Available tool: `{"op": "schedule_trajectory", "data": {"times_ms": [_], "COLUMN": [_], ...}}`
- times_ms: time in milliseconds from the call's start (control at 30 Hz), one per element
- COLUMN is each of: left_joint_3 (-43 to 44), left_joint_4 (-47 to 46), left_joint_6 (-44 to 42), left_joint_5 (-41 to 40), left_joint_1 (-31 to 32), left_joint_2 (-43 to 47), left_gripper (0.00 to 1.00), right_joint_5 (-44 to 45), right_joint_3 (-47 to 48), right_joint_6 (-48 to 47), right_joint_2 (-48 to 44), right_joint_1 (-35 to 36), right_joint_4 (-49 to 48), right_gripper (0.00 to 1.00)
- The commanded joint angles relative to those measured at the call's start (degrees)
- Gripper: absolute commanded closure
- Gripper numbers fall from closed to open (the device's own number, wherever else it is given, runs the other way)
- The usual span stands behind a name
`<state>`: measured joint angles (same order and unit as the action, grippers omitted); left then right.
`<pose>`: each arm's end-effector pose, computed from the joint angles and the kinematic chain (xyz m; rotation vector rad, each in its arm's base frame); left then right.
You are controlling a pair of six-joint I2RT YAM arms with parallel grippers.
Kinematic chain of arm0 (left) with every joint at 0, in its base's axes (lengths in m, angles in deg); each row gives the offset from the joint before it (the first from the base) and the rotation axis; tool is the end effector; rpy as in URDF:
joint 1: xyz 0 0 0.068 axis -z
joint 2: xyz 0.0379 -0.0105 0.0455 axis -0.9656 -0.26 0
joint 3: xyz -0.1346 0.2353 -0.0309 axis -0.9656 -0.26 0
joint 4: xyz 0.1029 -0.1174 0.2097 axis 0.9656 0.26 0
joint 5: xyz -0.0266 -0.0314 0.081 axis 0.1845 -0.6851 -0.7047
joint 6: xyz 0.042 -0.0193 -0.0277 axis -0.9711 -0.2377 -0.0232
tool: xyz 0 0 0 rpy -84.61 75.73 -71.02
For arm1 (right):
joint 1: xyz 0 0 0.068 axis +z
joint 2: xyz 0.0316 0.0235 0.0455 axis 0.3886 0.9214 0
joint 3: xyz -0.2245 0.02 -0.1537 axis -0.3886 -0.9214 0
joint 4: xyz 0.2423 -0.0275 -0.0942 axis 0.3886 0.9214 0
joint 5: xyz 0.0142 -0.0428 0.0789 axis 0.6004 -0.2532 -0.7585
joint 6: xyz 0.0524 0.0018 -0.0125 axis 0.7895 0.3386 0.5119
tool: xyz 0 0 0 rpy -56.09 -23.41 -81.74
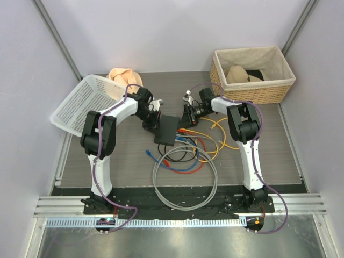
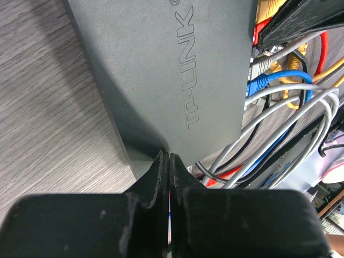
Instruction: Pull the plug from the switch port
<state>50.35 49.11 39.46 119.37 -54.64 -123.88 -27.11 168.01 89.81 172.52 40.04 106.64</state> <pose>0.3726 -0.1573 0.1716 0.3924 2.9165 -0.8769 0.4378 0.1692 0.0978 -0.6432 2.4426 1.6566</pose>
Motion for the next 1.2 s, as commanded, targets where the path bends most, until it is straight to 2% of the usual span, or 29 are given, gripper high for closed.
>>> {"op": "schedule_trajectory", "data": {"times_ms": [0, 367, 600, 700, 733, 767, 867, 1167], "left_joint_3": [-0.52, -0.7, -0.78, -0.7, -0.7, -0.61, -0.17, 0.62], "left_joint_4": [-0.18, -0.01, -0.01, -0.01, -0.01, -0.01, 0.17, 0.35], "left_joint_6": [-2.6, -2.78, -2.87, -2.78, -2.78, -2.78, -2.6, -2.51], "left_joint_5": [-5.67, -6.02, -6.11, -6.11, -5.93, -6.02, -5.84, -5.84], "left_joint_1": [0.97, 1.5, 1.94, 2.21, 2.38, 2.38, 2.56, 2.82], "left_joint_2": [-3.68, -3.69, -3.86, -4.12, -4.12, -4.21, -4.56, -5.44], "left_gripper": [1.0, 1.0, 1.0, 1.0, 1.0, 1.0, 1.0, 1.0], "right_joint_5": [6.98, 7.86, 9.88, 10.85, 10.68, 10.5, 10.94, 12.78], "right_joint_3": [-1.45, 0.13, -0.22, -0.05, -0.05, 0.04, -0.13, -0.05], "right_joint_6": [-4.47, -1.75, 4.92, 6.34, 6.34, 6.08, 4.41, -2.7], "right_joint_2": [3.09, 4.49, 3.88, 3.18, 3.09, 3.09, 3.0, 3.52], "right_joint_1": [-0.38, -0.56, -0.12, 0.14, 0.23, 0.23, 0.15, -1.08], "right_joint_4": [1.97, 1.71, -1.89, -2.51, -2.68, -2.6, -2.07, 3.64], "right_gripper": [0.55, 0.61, 0.68, 0.74, 0.77, 0.86, 0.97, 0.98]}}
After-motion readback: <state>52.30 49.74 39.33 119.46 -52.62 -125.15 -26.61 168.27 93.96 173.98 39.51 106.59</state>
